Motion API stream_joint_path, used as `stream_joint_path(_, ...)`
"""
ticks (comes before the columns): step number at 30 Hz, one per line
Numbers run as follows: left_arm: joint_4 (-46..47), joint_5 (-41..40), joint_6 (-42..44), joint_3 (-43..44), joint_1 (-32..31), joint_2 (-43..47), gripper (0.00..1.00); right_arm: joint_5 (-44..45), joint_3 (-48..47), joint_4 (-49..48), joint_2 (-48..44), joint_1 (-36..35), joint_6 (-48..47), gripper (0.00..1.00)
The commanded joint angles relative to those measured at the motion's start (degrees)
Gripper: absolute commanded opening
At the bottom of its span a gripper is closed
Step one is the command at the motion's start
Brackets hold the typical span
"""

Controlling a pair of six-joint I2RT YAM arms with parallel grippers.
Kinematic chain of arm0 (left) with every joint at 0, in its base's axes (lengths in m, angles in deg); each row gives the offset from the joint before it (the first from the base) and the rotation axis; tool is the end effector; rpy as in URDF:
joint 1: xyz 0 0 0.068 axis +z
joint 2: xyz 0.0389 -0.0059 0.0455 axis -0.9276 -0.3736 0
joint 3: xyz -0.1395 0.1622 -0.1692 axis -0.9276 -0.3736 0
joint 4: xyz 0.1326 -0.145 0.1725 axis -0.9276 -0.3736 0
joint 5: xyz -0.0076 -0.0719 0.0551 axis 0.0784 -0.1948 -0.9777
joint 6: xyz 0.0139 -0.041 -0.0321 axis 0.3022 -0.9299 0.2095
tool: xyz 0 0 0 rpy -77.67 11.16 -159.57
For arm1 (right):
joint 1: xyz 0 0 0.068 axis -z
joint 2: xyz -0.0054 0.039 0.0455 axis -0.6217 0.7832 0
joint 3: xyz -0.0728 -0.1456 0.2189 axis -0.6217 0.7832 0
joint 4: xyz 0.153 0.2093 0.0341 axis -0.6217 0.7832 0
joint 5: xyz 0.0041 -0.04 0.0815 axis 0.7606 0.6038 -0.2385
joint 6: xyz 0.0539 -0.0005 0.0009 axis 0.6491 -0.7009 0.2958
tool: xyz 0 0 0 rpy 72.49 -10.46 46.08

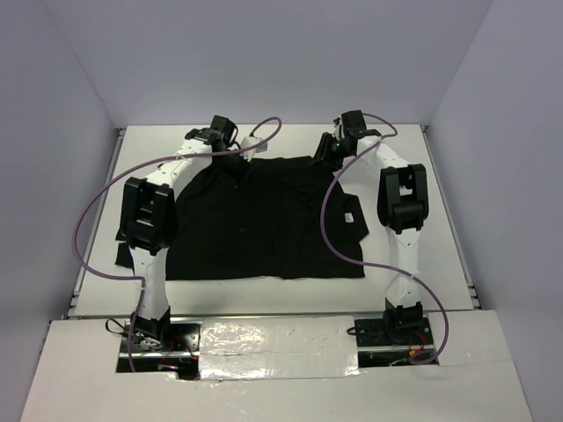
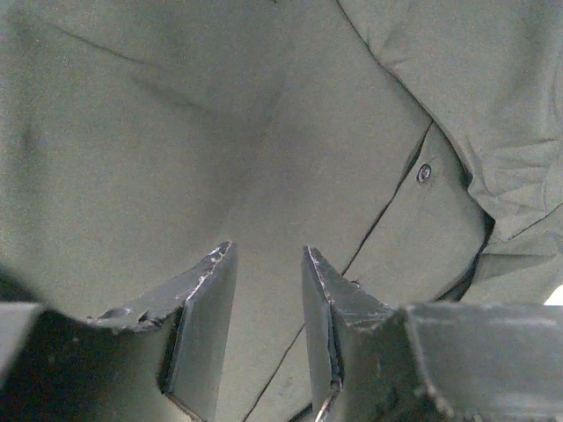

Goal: Fold and stack the long sleeve shirts
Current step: Fold the shirt

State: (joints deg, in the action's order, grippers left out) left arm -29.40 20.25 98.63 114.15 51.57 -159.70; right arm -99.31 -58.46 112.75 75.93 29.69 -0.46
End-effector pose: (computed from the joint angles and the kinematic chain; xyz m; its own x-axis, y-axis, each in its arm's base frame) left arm 0.4292 -0.1423 0.2372 -0.6613 0.5092 -0.5508 0.6944 0.6934 -0.1926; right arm 0.4989 0.0933 0.1818 -0.8937 0.2426 -0.3775 -0.0249 0.8132 0.5815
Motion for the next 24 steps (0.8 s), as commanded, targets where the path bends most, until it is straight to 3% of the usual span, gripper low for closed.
stream_joint_path(1,0.4,1.4,-1.0,2.2,-0.2,-1.2,0.48,0.2,1.4,-1.2,0.8,-0.7,0.9,0.47)
stream_joint_path(11,0.4,0.7,-0.8,2.6,-0.2,-1.5,0.47,-0.3,1.8,-2.4,2.7,-1.5,0.6,0.45)
stream_joint_path(19,0.6,0.6,-0.9,2.5,-0.2,-1.3,0.47,-0.8,1.5,-3.0,3.9,-1.8,1.1,0.51)
stream_joint_path(23,0.5,0.5,-0.9,2.7,-0.2,-1.5,0.47,-2.5,1.6,-4.3,3.2,-2.4,0.5,0.32)
stream_joint_path(24,0.5,0.4,-0.9,2.8,-0.2,-1.5,0.47,-3.2,1.9,-5.2,3.0,-2.5,0.5,0.23)
